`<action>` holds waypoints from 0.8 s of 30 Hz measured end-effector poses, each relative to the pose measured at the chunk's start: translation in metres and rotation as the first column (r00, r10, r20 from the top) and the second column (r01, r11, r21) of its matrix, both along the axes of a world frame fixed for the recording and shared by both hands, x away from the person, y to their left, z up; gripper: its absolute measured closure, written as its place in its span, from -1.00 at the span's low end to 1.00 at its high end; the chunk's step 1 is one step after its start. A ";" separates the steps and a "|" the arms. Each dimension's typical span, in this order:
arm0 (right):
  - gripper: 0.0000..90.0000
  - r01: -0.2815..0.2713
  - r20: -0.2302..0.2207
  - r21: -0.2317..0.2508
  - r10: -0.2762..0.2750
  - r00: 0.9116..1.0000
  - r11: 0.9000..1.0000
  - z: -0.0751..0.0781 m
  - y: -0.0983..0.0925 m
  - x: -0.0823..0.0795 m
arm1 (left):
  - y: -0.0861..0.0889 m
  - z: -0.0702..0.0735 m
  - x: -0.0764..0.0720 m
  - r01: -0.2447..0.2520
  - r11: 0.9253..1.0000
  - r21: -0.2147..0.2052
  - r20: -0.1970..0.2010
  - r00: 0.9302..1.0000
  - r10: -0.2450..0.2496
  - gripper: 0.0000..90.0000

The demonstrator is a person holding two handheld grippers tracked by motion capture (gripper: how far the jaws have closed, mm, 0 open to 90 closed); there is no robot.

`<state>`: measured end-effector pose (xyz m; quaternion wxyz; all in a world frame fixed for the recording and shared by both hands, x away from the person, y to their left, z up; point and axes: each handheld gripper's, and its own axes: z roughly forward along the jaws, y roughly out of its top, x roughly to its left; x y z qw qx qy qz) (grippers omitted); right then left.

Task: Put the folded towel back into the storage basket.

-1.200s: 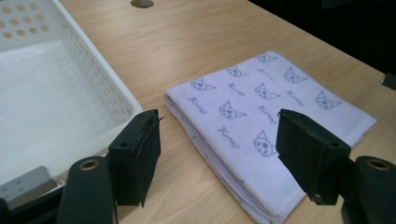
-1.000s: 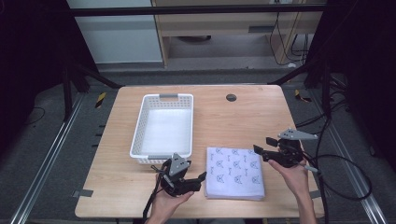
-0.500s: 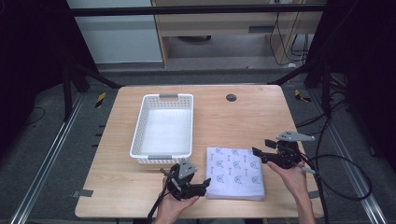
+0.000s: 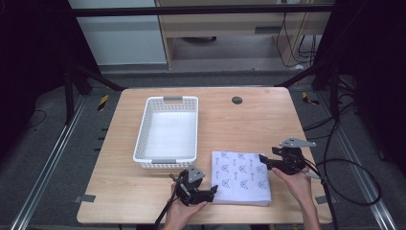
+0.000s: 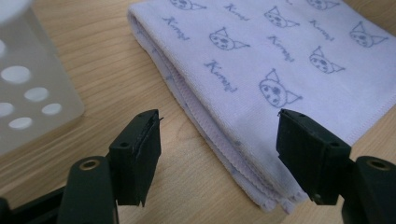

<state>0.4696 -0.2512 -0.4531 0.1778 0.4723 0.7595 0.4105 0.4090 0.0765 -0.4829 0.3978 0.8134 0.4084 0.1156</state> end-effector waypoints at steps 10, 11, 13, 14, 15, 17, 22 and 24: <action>-0.18 -0.013 -0.061 -0.033 0.011 0.998 0.999 -0.014 0.008 0.006 | -0.013 -0.007 0.007 0.005 1.000 -0.009 -0.027 1.000 -0.005 -0.34; -0.17 -0.011 -0.072 -0.039 0.009 0.997 0.999 -0.016 0.010 0.006 | -0.015 -0.009 0.007 0.005 1.000 -0.005 -0.030 1.000 -0.005 -0.35; -0.17 -0.013 -0.079 -0.044 0.010 0.997 0.999 -0.018 0.010 0.007 | -0.015 -0.012 0.009 0.000 1.000 -0.004 -0.047 0.999 0.000 -0.36; -0.16 -0.008 -0.086 -0.044 0.004 0.996 0.999 -0.019 0.011 0.007 | -0.015 -0.012 0.010 -0.001 1.000 -0.006 -0.050 0.999 0.001 -0.36; -0.16 -0.009 -0.090 -0.049 0.005 0.996 0.999 -0.020 0.011 0.008 | -0.015 -0.012 0.010 -0.001 1.000 -0.006 -0.050 0.999 0.001 -0.37; -0.15 -0.007 -0.098 -0.053 0.002 0.995 0.999 -0.022 0.013 0.009 | -0.014 -0.013 0.011 0.001 1.000 -0.010 -0.059 0.998 -0.001 -0.38; -0.13 -0.005 -0.124 -0.067 -0.003 0.992 0.998 -0.027 0.015 0.011 | -0.016 -0.015 0.011 0.002 1.000 -0.001 -0.076 0.997 -0.002 -0.38; -0.13 -0.001 -0.130 -0.066 -0.008 0.992 0.998 -0.029 0.015 0.012 | -0.017 -0.015 0.011 0.005 1.000 0.010 -0.067 0.998 -0.005 -0.38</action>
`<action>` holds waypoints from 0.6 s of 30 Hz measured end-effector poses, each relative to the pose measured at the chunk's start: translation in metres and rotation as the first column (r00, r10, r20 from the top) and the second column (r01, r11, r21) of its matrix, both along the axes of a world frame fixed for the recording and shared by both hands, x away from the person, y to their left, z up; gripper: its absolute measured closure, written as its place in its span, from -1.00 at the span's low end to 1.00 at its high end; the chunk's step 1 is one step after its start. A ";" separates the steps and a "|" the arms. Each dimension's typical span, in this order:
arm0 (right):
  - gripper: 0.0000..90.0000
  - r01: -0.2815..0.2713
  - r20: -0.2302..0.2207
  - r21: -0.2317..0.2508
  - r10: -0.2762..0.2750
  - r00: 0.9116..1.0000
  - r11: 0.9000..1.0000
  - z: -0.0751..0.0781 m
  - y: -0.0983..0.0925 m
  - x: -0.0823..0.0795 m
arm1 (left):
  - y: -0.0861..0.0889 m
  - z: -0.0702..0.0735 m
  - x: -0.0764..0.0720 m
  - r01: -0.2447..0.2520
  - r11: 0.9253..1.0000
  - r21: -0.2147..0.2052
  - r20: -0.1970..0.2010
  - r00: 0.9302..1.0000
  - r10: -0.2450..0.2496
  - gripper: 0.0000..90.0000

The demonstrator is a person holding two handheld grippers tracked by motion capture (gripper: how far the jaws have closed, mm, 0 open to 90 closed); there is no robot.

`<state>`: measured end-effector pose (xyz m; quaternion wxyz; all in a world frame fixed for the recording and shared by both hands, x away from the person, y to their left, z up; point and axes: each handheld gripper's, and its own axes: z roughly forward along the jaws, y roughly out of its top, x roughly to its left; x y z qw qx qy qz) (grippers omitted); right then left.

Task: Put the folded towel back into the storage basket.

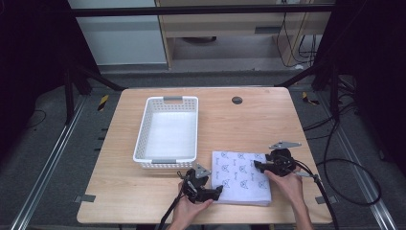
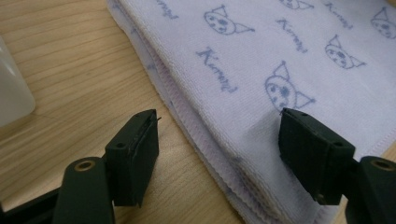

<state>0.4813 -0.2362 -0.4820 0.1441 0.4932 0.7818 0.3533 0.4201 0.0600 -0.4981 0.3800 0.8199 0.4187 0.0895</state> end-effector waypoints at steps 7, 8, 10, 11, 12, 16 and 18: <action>-0.14 0.013 -0.011 -0.018 -0.013 1.000 1.000 -0.004 0.002 0.001 | -0.004 0.002 0.000 0.003 0.999 0.036 -0.007 1.000 -0.003 -0.38; -0.14 0.017 -0.017 -0.013 -0.017 1.000 1.000 -0.004 0.003 0.001 | -0.004 0.002 0.000 0.000 0.999 0.043 -0.005 1.000 0.000 -0.37; -0.14 0.022 -0.028 -0.005 -0.022 0.999 1.000 -0.005 0.002 0.001 | -0.005 0.003 0.000 0.002 0.999 0.050 -0.005 1.000 -0.001 -0.36; -0.15 0.021 -0.028 -0.007 -0.022 0.999 1.000 -0.005 0.002 0.001 | -0.005 0.003 0.000 0.002 0.999 0.044 -0.008 1.000 -0.001 -0.35; -0.16 0.023 -0.027 -0.009 -0.023 0.999 1.000 -0.005 0.002 0.001 | -0.006 0.003 0.000 0.003 0.999 0.043 -0.011 1.000 -0.002 -0.33; -0.22 0.030 -0.024 -0.015 -0.030 0.999 0.999 -0.005 0.002 0.001 | -0.006 0.003 0.000 0.005 0.999 0.042 -0.017 1.000 -0.005 -0.31; -0.22 0.033 -0.030 -0.016 -0.034 0.999 0.999 -0.006 0.002 0.002 | -0.007 0.004 0.000 0.009 0.999 0.038 -0.025 1.000 -0.008 -0.26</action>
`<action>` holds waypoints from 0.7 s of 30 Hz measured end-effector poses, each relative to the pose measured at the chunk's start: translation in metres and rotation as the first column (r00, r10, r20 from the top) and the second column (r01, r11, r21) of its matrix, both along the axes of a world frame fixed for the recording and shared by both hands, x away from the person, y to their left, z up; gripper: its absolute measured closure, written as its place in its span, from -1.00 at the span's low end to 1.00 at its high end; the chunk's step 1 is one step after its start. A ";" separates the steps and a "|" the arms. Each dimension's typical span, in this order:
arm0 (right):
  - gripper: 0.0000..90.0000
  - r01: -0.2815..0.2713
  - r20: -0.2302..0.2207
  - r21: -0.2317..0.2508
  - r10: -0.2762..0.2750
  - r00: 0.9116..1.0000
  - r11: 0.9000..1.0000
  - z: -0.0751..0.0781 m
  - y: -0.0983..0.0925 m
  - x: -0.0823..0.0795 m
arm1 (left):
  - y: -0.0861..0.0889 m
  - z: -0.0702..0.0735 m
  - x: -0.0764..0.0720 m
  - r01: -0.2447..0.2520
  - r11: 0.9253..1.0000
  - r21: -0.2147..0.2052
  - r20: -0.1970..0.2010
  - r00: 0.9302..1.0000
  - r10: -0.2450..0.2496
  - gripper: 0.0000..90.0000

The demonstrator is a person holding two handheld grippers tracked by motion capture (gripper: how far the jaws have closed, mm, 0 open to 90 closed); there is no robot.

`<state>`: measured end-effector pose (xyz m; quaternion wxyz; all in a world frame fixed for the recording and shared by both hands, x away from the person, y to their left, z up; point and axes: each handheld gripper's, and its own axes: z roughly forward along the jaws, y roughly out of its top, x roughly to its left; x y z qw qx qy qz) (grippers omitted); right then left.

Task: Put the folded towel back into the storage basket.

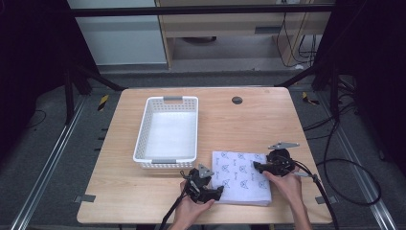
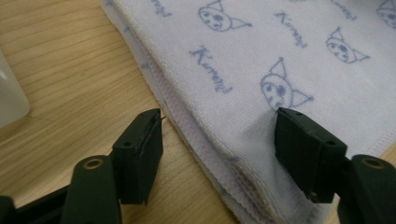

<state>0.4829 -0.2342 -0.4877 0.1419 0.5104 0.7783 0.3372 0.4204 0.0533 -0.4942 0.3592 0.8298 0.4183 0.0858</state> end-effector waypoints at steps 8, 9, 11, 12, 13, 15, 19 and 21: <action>-0.15 0.012 -0.039 0.024 -0.011 0.999 1.000 -0.002 0.001 0.002 | -0.003 0.000 -0.001 -0.002 1.000 0.001 0.002 1.000 0.002 -0.16; -0.15 0.015 -0.044 0.029 -0.014 0.999 0.999 -0.002 0.001 0.002 | -0.003 0.000 -0.001 -0.004 1.000 0.001 0.003 1.000 0.004 -0.15; -0.14 0.017 -0.051 0.036 -0.016 0.999 0.999 -0.003 0.001 0.002 | -0.004 0.000 -0.001 -0.005 1.000 0.000 0.004 1.000 0.005 -0.11; -0.09 0.025 -0.064 0.047 -0.022 0.998 0.999 -0.003 0.000 0.003 | -0.004 0.000 -0.002 -0.006 1.000 -0.004 0.001 1.000 0.006 -0.09; -0.07 0.026 -0.069 0.054 -0.023 0.997 0.998 -0.003 0.000 0.003 | -0.004 0.000 -0.002 -0.006 1.000 -0.006 0.002 1.000 0.006 -0.08; -0.02 0.025 -0.075 0.061 -0.020 0.997 0.998 -0.003 0.000 0.003 | -0.004 0.000 -0.002 -0.005 1.000 -0.008 0.001 1.000 0.005 -0.06; 0.06 0.014 -0.082 0.074 -0.008 0.997 0.997 -0.003 0.000 0.004 | -0.004 0.000 -0.002 -0.002 1.000 -0.021 -0.014 1.000 0.001 0.06; 0.10 0.012 -0.088 0.084 -0.004 0.996 0.996 -0.003 0.000 0.004 | -0.004 0.000 -0.002 -0.002 1.000 -0.028 -0.018 1.000 0.002 0.11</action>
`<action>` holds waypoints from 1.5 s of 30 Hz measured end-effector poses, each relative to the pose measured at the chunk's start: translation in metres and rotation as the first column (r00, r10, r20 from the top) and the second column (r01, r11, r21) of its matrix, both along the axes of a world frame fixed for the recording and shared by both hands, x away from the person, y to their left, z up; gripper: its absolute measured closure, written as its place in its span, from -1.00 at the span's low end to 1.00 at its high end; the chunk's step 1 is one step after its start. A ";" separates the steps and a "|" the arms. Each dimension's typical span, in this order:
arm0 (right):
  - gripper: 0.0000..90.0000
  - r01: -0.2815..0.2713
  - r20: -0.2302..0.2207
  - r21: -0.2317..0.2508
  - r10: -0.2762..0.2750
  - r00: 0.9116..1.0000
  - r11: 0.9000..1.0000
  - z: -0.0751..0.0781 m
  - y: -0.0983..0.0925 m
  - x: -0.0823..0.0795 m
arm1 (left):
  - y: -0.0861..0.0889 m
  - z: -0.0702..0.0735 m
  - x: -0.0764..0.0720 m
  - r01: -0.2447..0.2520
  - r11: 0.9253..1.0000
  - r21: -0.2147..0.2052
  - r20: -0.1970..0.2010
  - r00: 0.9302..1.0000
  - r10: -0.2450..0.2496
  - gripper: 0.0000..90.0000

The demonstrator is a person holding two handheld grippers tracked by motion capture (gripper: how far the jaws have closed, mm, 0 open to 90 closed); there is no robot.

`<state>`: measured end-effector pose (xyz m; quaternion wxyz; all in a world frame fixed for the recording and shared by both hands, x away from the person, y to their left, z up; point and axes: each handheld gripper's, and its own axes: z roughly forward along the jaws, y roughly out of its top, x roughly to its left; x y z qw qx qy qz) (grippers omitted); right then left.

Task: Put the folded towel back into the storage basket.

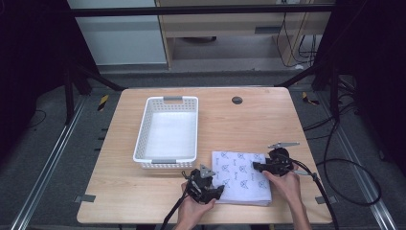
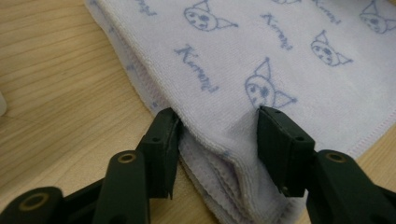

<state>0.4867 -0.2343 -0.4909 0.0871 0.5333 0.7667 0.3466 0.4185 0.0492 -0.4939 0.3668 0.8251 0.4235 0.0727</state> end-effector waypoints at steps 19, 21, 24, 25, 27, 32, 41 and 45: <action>0.57 -0.017 0.018 0.021 0.017 1.000 1.000 0.006 0.001 -0.003 | 0.006 0.001 0.001 -0.014 0.995 -0.099 -0.030 0.999 0.012 0.63; 0.58 -0.018 0.024 0.021 0.018 1.000 1.000 0.009 0.001 -0.004 | 0.008 0.005 0.000 -0.011 0.993 -0.116 -0.021 1.000 0.008 0.64; 0.59 -0.027 0.040 0.029 0.026 0.999 0.999 0.014 -0.001 -0.007 | 0.009 0.010 -0.002 -0.005 0.992 -0.125 -0.005 1.000 0.004 0.65; 0.59 -0.029 0.045 0.037 0.027 0.999 0.999 0.017 -0.001 -0.008 | 0.009 0.011 -0.003 -0.001 0.992 -0.128 -0.001 1.000 0.000 0.65; 0.59 -0.031 0.050 0.042 0.029 0.998 0.999 0.019 -0.002 -0.010 | 0.009 0.013 -0.004 0.002 0.992 -0.128 0.007 1.000 -0.001 0.65; 0.59 -0.033 0.088 0.069 0.027 0.996 0.997 0.031 -0.006 -0.017 | 0.011 0.025 -0.008 0.020 0.991 -0.130 0.042 0.999 -0.015 0.65; 0.59 -0.039 0.160 0.087 0.025 0.987 0.995 0.050 -0.008 -0.026 | 0.014 0.045 -0.011 0.047 0.989 -0.138 0.085 0.996 -0.036 0.65; 0.59 -0.041 0.184 0.084 0.025 0.983 0.996 0.057 -0.006 -0.029 | 0.017 0.050 -0.012 0.053 0.989 -0.136 0.099 0.994 -0.040 0.65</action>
